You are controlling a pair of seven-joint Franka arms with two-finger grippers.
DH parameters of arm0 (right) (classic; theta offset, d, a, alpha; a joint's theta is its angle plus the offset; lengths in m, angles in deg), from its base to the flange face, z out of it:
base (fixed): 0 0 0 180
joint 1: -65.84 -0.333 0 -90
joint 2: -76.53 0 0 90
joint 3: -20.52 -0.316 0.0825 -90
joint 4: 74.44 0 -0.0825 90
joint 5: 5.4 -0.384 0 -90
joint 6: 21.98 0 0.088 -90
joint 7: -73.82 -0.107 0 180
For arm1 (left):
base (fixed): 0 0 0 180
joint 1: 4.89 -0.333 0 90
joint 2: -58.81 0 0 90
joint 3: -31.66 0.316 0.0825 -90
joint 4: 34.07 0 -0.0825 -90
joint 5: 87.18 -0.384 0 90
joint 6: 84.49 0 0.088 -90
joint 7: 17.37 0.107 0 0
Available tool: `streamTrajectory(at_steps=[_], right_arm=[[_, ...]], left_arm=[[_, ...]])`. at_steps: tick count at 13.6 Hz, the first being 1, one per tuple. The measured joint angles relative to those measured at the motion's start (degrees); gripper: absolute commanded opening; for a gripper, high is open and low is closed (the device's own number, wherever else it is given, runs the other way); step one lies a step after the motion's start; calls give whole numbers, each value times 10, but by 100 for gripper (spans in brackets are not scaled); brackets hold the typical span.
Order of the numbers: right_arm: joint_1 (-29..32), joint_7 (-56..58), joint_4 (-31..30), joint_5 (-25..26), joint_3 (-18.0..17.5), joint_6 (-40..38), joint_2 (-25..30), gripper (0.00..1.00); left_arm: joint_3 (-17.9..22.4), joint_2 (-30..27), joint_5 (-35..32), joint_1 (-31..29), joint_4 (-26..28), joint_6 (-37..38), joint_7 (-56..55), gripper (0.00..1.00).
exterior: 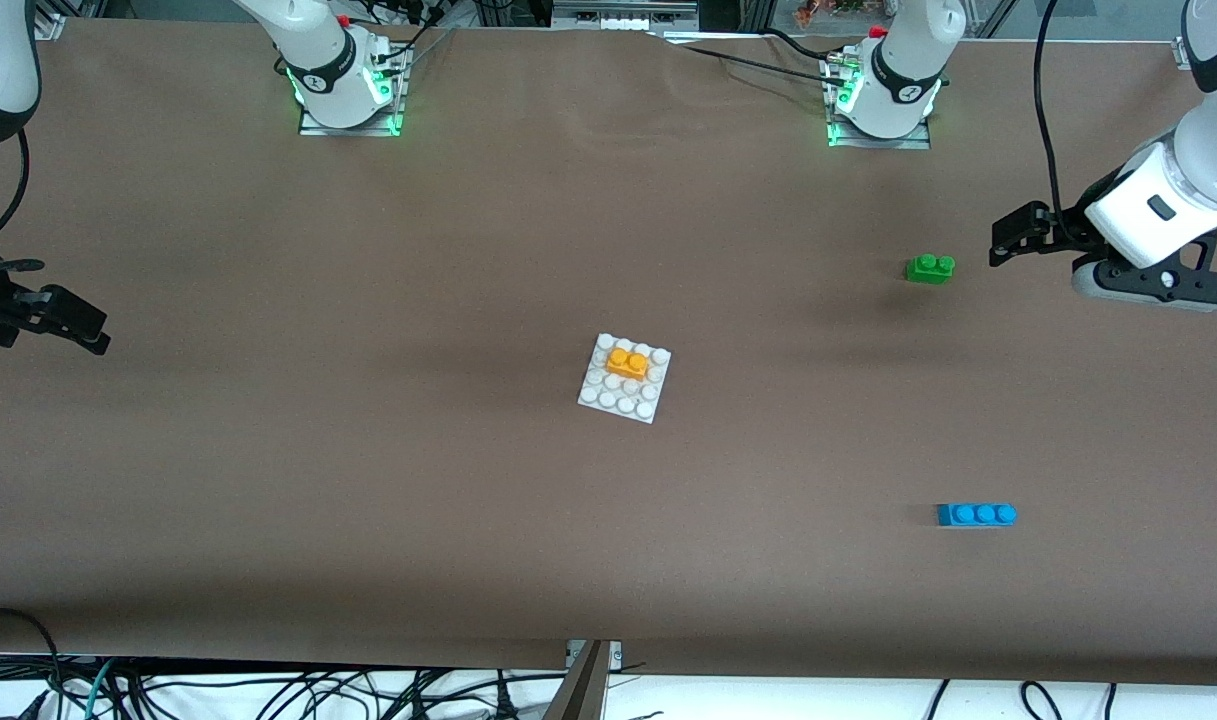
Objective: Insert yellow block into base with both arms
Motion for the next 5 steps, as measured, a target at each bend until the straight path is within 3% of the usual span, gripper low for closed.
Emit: streamTrajectory(at_steps=[5], right_arm=[[0, 0, 0, 0, -2, 0, 0, 100]], left_arm=[[-7, 2, 0, -6, 2, 2, -1, 100]])
